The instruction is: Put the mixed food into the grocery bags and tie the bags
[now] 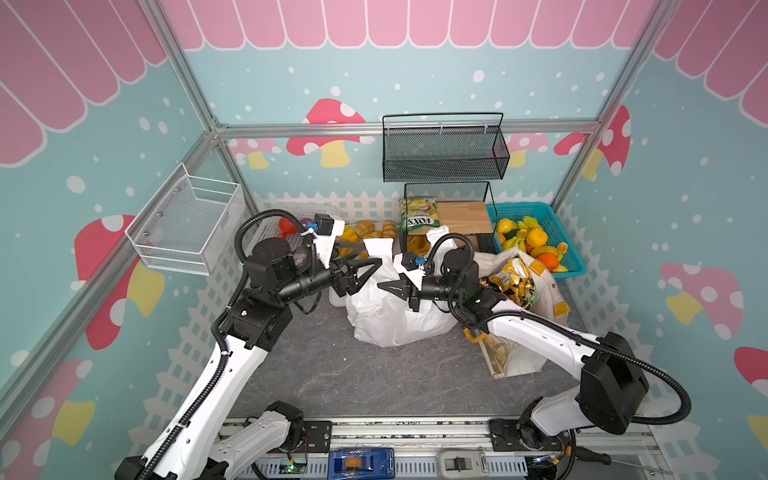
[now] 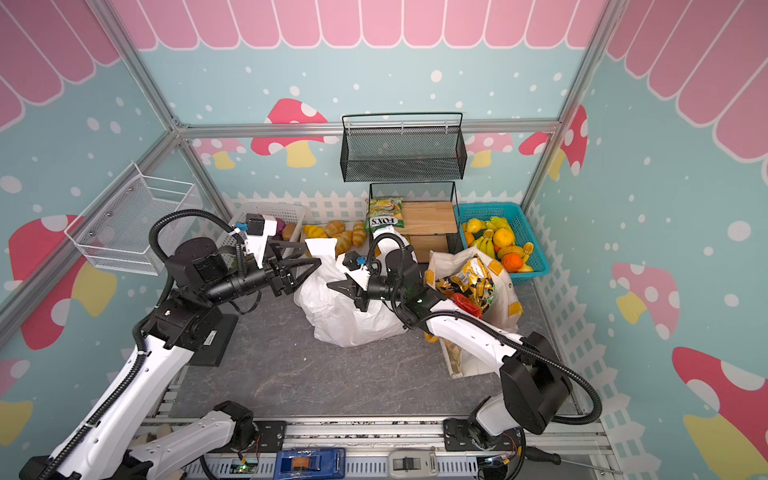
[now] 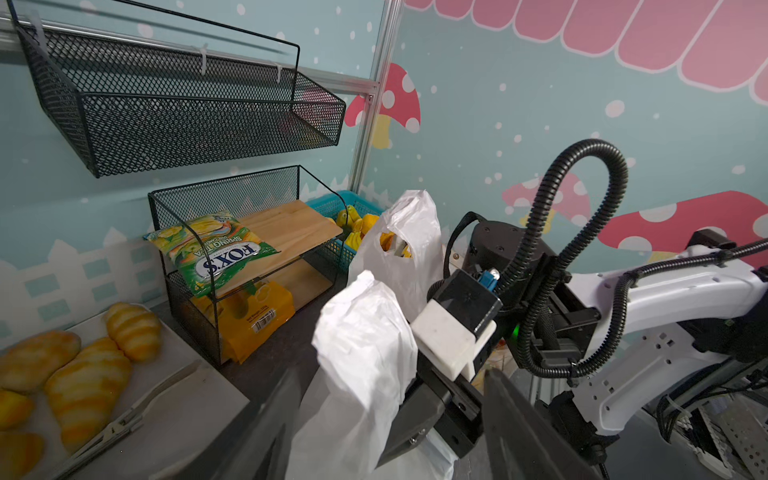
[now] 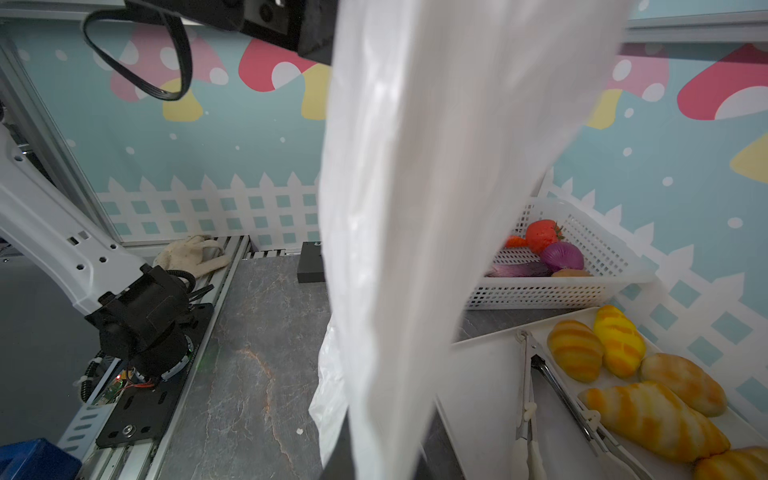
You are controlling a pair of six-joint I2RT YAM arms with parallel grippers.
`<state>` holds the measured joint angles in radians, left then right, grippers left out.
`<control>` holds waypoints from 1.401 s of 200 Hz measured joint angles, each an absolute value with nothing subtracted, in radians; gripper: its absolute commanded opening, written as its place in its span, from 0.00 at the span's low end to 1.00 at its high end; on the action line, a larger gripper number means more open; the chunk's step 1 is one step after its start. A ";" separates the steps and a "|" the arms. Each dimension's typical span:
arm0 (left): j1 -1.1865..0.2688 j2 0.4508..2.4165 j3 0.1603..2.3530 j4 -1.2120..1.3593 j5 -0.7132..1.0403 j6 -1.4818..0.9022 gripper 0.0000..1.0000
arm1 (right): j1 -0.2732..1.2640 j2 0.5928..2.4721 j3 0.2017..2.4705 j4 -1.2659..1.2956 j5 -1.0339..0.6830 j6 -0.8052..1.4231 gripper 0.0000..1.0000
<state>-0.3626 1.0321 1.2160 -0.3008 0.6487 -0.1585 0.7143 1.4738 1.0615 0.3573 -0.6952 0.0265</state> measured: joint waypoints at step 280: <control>-0.428 1.067 1.229 -0.270 0.567 -0.697 0.00 | 1.140 1.574 1.081 0.735 0.621 0.244 0.89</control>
<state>-0.4278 1.0672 1.2285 -0.2699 0.5667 -0.6968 1.1400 1.5742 1.0813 0.7345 0.6209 0.2440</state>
